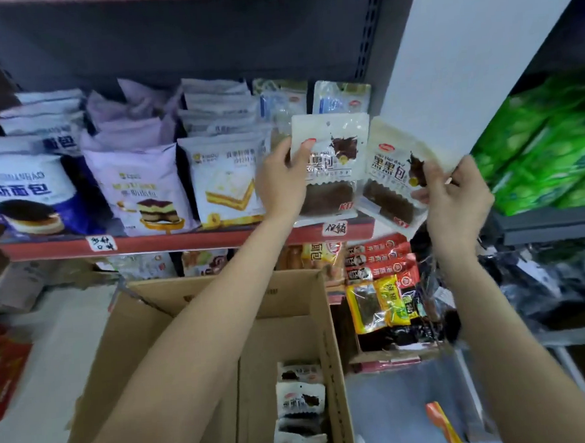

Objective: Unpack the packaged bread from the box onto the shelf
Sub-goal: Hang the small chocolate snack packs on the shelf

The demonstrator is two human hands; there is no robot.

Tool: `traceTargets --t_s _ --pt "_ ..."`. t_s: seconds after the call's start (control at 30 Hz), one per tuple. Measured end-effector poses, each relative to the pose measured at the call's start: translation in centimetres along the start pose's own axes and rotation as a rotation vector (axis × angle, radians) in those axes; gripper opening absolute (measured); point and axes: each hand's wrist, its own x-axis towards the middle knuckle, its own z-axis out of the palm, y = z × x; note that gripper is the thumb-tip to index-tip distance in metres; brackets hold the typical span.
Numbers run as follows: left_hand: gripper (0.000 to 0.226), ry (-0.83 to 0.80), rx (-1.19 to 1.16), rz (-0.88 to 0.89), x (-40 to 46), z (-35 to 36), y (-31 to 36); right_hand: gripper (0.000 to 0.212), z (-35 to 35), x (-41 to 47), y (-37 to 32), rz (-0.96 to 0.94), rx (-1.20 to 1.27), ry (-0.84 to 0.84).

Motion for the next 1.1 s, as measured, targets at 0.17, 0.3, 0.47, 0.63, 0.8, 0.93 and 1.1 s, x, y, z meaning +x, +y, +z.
traceTargets --t_s 0.17,0.3,0.47,0.63,0.8,0.93,1.1 --pt "0.031 0.104 0.001 -0.08 4.9 3.9 -1.1 0.029 1.9 4.5 1.5 -0.027 -0.056 -0.001" --pt "0.033 0.192 -0.028 -0.173 7.4 4.7 -1.6 0.029 5.2 7.7 2.2 0.051 0.061 -0.023" --pt "0.062 0.038 0.083 -0.166 6.0 3.9 -3.7 0.016 10.8 8.7 2.9 0.288 0.236 -0.315" --pt "0.064 -0.021 0.135 -0.023 2.2 3.4 -4.3 0.069 10.5 5.3 2.8 0.319 0.416 -0.488" --pt "0.029 -0.162 0.027 -0.044 -2.6 1.3 -4.8 0.032 6.2 -1.5 4.4 0.125 0.141 -0.5" --pt "0.016 -0.161 0.054 -0.016 -7.3 -2.2 -6.9 0.027 3.8 -8.7 4.7 0.125 0.111 -0.69" --pt "0.028 -0.237 0.425 0.043 -13.5 -8.1 -14.1 0.023 5.0 -17.7 7.0 0.019 -0.11 -0.876"
